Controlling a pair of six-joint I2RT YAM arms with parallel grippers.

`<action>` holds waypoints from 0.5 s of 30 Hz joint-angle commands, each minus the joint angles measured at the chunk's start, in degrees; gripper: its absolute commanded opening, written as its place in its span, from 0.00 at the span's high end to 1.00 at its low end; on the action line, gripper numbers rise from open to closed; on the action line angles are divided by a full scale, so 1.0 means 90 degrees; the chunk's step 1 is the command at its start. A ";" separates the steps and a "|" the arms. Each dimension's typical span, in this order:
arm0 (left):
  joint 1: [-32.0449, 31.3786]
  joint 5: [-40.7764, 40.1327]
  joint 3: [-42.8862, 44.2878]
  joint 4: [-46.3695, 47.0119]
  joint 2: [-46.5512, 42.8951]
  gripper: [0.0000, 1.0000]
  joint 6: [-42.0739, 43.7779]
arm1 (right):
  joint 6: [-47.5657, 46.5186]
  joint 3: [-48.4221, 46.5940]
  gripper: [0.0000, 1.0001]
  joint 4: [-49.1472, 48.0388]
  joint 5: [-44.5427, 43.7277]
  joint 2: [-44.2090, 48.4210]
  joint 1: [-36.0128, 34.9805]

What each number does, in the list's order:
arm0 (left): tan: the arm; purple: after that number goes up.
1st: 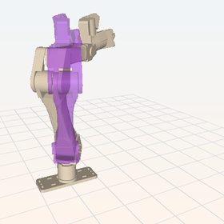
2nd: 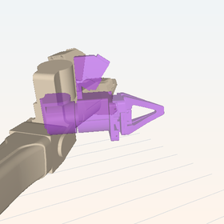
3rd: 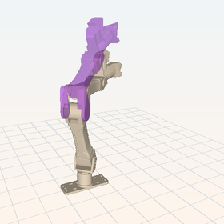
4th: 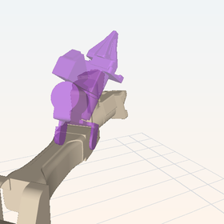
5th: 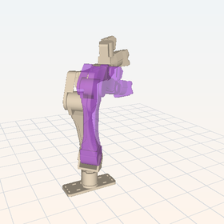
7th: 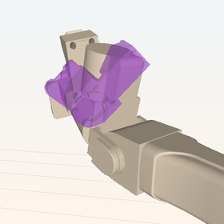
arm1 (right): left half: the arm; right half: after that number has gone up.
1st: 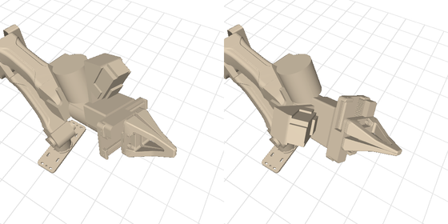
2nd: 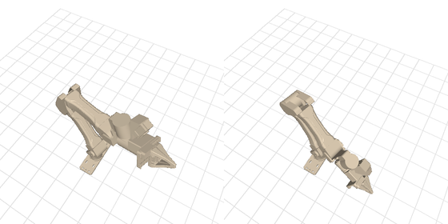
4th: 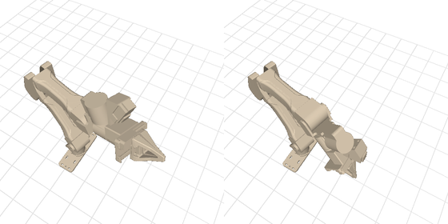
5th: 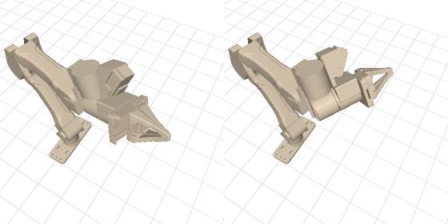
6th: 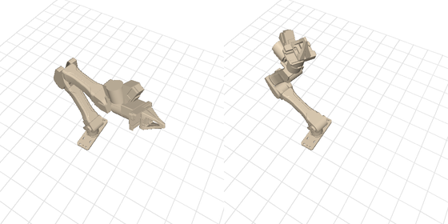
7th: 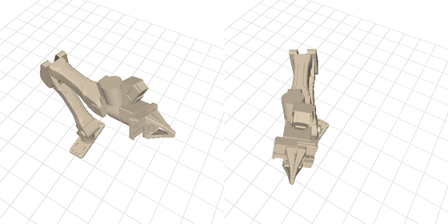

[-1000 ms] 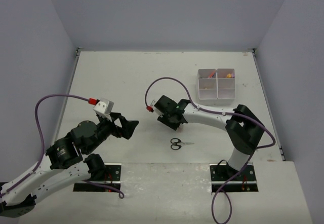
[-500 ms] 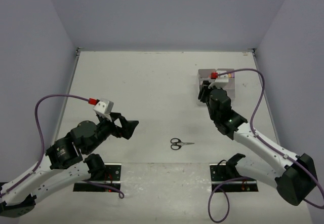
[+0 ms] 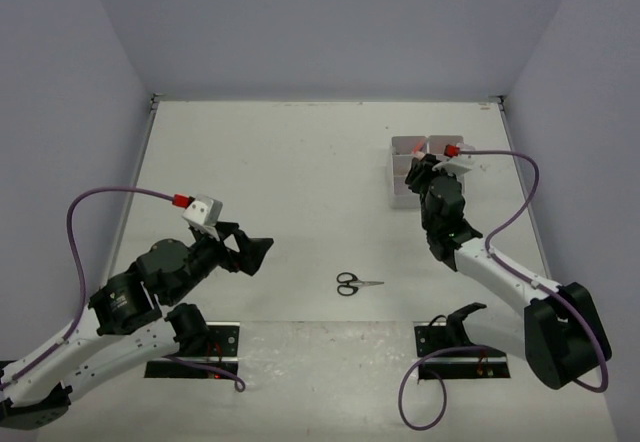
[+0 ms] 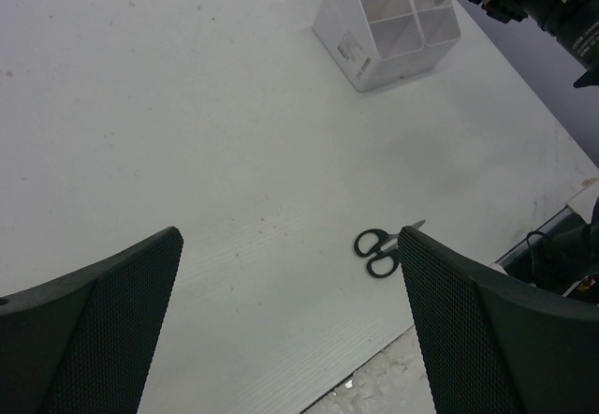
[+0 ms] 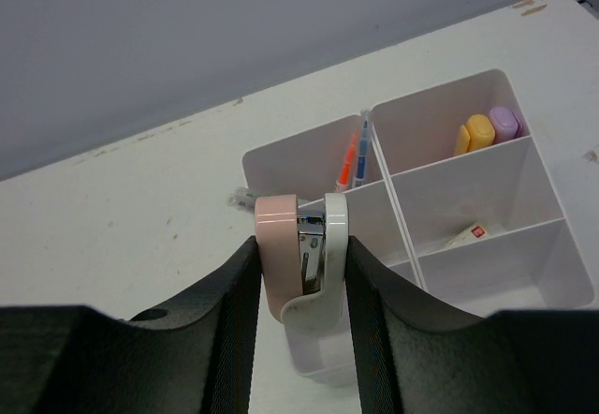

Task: Sort the stationery into containers
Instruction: Place the stationery in the storage box.

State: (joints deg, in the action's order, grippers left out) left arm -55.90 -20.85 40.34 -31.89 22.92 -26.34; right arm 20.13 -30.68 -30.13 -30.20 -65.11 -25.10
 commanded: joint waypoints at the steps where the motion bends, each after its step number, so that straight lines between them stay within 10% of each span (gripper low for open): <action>1: 0.0039 0.0090 -0.0087 0.0184 -0.0056 0.00 0.0153 | 0.0762 0.0069 1.00 -0.0763 0.0471 -0.0259 0.0279; 15: 0.0037 0.0122 -0.0087 0.0206 -0.0073 0.00 0.0175 | 0.1400 0.0421 1.00 -0.1203 0.0568 -0.1041 0.0425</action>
State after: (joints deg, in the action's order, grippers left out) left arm -55.90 -20.23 40.34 -31.83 22.52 -26.30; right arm 28.85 -28.75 -35.03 -24.28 -73.89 -21.63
